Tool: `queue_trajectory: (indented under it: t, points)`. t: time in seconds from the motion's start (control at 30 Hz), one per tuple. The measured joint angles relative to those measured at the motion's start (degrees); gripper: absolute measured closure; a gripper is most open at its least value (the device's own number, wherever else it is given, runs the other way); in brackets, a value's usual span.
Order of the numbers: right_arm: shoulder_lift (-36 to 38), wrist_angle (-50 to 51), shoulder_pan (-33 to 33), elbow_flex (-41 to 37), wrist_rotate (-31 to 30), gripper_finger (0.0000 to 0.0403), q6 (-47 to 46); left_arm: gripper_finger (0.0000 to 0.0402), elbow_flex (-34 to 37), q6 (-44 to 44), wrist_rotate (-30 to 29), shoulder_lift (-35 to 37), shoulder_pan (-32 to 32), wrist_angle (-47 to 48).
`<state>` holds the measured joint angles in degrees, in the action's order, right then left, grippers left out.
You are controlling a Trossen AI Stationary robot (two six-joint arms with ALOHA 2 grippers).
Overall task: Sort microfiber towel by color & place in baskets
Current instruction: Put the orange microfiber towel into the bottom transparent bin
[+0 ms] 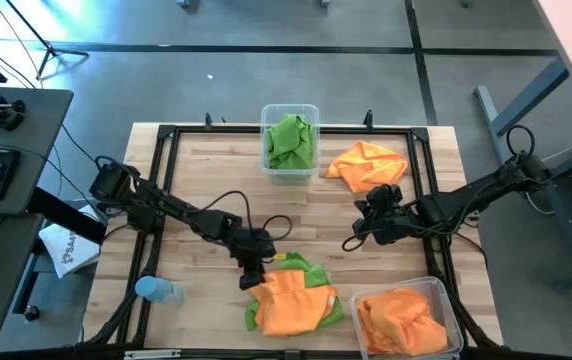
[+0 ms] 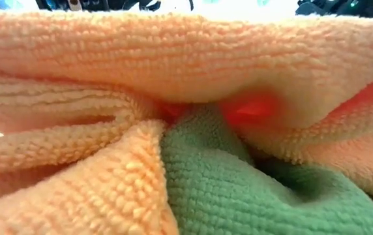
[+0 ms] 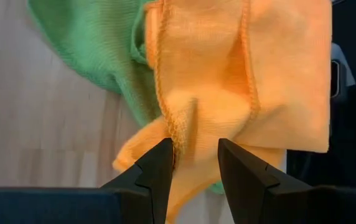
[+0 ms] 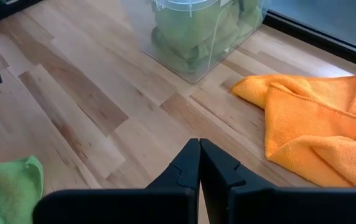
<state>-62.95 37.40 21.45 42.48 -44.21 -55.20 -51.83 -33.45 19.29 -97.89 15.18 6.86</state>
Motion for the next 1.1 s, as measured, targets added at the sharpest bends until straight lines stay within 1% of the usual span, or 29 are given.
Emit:
queue_trajectory:
  t: [0.07, 0.17, 0.23, 0.3, 0.4, 0.53, 0.63, 0.73, 0.77, 0.87, 0.9, 0.97, 1.1]
  points:
    - [0.00, -0.08, 0.00, 0.01, -0.25, 0.0398, -0.02, 0.0287, -0.02, -0.61, -0.64, 0.00, 0.00, 1.22]
    - [0.00, -0.20, 0.00, 0.02, -0.33, 0.0398, 0.04, 0.0287, -0.02, -0.87, -3.83, 0.00, -0.16, 2.81]
    - [0.00, -0.28, 0.00, 0.02, -0.33, 0.0398, -0.01, 0.0287, -0.02, -0.88, -4.75, 0.00, -0.20, 3.38]
    - [0.00, -0.28, 0.00, 0.02, -0.31, 0.0398, 0.00, 0.0287, -0.02, -0.92, -3.79, 0.00, -0.17, 3.27]
    - [0.00, -0.26, 0.00, 0.02, -0.31, 0.0398, 0.00, 0.0287, -0.02, -0.27, -0.65, 0.00, 0.53, 1.68]
    - [0.00, -0.26, 0.00, 0.02, -0.32, 0.0398, 0.00, 0.0292, -0.02, 1.55, -1.59, 0.00, 1.05, -0.58]
    - [0.00, -0.32, 0.00, 0.02, -0.37, 0.0398, 0.04, 0.0324, -0.02, 1.67, -1.88, 0.00, 0.91, -2.16]
    - [0.00, -0.38, 0.00, 0.02, -0.38, 0.0398, -0.04, 0.0381, -0.02, 2.31, -1.75, 0.18, 0.37, -2.83]
    - [0.00, -0.39, 0.00, 0.02, -0.39, 0.0398, -0.08, 0.0391, 0.00, 2.69, -1.70, 0.55, 0.12, -2.29]
    - [-0.03, -0.39, 0.00, 0.02, -0.38, 0.0398, -0.24, 0.0396, -0.04, 4.06, -2.30, 3.88, -0.68, -0.28]
    - [-0.03, -0.41, 0.00, 0.02, -0.39, 0.0398, -0.24, 0.0398, -0.61, 4.71, -2.93, 5.64, -0.99, 1.60]
    - [-0.05, -0.41, 0.00, 0.02, -0.39, 0.0398, -0.24, 0.0400, -2.32, 6.64, -6.17, 9.36, -1.48, 6.58]
    - [-0.05, -1.88, 0.00, 0.02, -1.47, 0.0398, -0.03, 0.0401, -8.00, 12.58, -16.39, 17.46, -1.72, 15.96]
